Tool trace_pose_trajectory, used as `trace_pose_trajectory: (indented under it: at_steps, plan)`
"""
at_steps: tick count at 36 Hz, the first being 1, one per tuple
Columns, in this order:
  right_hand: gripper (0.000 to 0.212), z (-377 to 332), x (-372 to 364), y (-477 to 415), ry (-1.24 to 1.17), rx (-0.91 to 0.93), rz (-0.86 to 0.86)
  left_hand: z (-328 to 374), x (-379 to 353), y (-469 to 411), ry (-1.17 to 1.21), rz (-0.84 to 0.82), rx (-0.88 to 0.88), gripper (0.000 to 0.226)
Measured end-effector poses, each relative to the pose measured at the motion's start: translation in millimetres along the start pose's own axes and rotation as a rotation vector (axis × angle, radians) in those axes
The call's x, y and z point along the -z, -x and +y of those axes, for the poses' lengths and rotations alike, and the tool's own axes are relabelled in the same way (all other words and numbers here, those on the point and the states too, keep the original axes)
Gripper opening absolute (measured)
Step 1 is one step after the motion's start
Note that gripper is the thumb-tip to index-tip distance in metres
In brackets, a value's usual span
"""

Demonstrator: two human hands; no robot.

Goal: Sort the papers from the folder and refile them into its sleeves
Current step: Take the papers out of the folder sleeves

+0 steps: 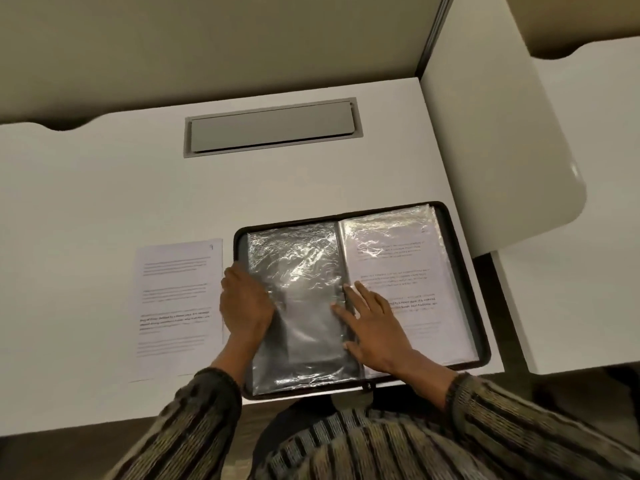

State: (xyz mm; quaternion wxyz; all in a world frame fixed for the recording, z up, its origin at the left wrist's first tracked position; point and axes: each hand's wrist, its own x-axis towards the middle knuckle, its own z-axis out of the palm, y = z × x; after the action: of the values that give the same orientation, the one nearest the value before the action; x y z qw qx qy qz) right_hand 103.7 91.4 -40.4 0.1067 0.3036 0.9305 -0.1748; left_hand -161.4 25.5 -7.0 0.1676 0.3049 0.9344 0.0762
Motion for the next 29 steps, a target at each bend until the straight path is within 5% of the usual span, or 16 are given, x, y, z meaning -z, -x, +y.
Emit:
trace_pose_trajectory:
  at_steps: [3, 7, 12, 16, 29]
  plan:
    - [0.072, 2.7, 3.5, -1.0, -0.061, -0.007, 0.027, 18.9, -9.0, 8.7, -0.014, -0.006, -0.257, 0.069]
    - [0.052, 18.9, 10.5, -2.5, -0.305, -0.050, 0.136, 49.5, -29.0, 28.6, -0.021, -0.250, -0.561, 0.092]
    - [0.060, 61.6, 28.8, -6.8, -0.388, -0.326, 0.287, 72.4, -55.5, 45.2, -0.079, -0.365, -0.785, 0.113]
    - [0.072, 108.5, 44.8, -14.1, -0.331, -0.438, 0.269, 79.4, -67.6, 54.4, -0.232, -0.447, -0.848, 0.119]
    - [0.107, 163.5, 66.4, -47.5, -0.259, -0.376, 0.223, 88.3, -73.5, 66.3, -0.398, -0.458, -0.808, 0.128]
